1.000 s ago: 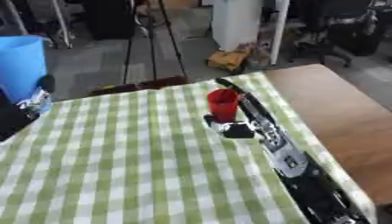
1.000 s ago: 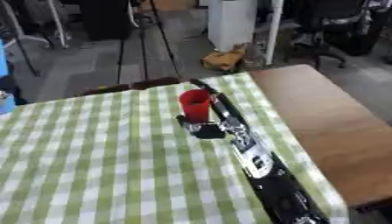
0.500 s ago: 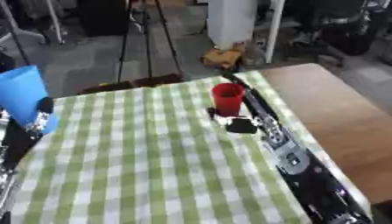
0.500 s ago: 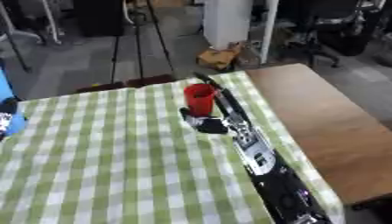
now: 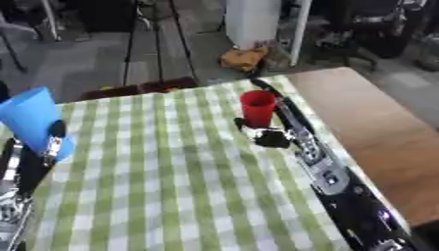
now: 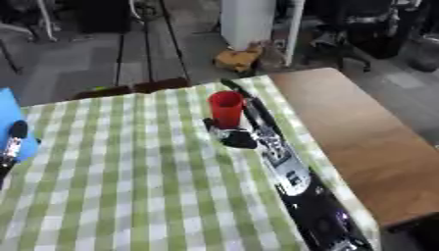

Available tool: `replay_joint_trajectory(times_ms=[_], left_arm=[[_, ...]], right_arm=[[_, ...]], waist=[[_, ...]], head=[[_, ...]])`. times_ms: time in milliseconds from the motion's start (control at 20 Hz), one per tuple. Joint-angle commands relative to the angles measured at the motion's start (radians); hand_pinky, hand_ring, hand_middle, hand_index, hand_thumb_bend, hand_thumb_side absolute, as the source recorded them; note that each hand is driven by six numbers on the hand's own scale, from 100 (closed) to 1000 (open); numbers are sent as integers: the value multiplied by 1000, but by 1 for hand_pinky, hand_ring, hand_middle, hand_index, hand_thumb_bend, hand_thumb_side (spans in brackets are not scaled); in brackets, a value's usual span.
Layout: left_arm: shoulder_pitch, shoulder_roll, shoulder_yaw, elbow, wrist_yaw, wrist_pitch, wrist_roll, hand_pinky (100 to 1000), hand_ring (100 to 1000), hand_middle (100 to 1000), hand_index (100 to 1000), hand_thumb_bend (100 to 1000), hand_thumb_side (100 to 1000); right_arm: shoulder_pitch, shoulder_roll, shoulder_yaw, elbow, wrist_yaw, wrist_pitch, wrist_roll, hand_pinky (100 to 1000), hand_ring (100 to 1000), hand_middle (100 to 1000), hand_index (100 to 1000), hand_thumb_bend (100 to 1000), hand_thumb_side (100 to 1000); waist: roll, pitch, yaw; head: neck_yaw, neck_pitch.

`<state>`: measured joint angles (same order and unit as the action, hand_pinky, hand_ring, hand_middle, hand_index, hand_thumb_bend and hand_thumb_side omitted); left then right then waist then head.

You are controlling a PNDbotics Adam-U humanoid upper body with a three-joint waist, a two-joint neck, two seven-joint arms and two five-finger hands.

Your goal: Pour the contents of one cup into another cup.

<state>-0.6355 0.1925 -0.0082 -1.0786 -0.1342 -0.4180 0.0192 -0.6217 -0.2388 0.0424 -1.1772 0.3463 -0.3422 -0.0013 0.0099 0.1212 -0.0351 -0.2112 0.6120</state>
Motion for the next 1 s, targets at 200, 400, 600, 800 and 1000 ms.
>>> replay_joint_trajectory(times_ms=[200, 400, 600, 800, 1000], left_arm=[[-18, 9, -3, 35, -46, -27, 18, 585, 366, 405, 732, 100, 728], [-11, 6, -13, 63, -69, -36, 37, 588, 371, 409, 731, 100, 775], [-7, 8, -14, 92, -82, -37, 76, 593, 384, 419, 735, 100, 785], [-9, 21, -11, 115, -158, -35, 119, 618, 429, 467, 762, 144, 764], [-10, 29, -4, 123, -261, -27, 152, 645, 467, 502, 779, 306, 718]], right_arm=[[-19, -14, -6, -7, 15, 1, 0, 729, 281, 462, 981, 100, 202], [-16, -11, -3, -1, 21, 0, 6, 729, 278, 459, 979, 100, 210], [-11, -10, -3, 5, 26, -1, 6, 729, 277, 458, 977, 100, 212], [-7, -11, -4, 5, 26, -1, 5, 729, 276, 457, 973, 100, 213], [-6, -12, -4, 4, 25, 1, 6, 729, 276, 457, 972, 100, 213]], waist=[[-3, -9, -3], [-4, -10, -4], [-5, -11, -7], [-5, -11, -10], [-2, -11, -10]], head=[[2, -10], [1, -9], [1, -8], [1, -7], [1, -8]])
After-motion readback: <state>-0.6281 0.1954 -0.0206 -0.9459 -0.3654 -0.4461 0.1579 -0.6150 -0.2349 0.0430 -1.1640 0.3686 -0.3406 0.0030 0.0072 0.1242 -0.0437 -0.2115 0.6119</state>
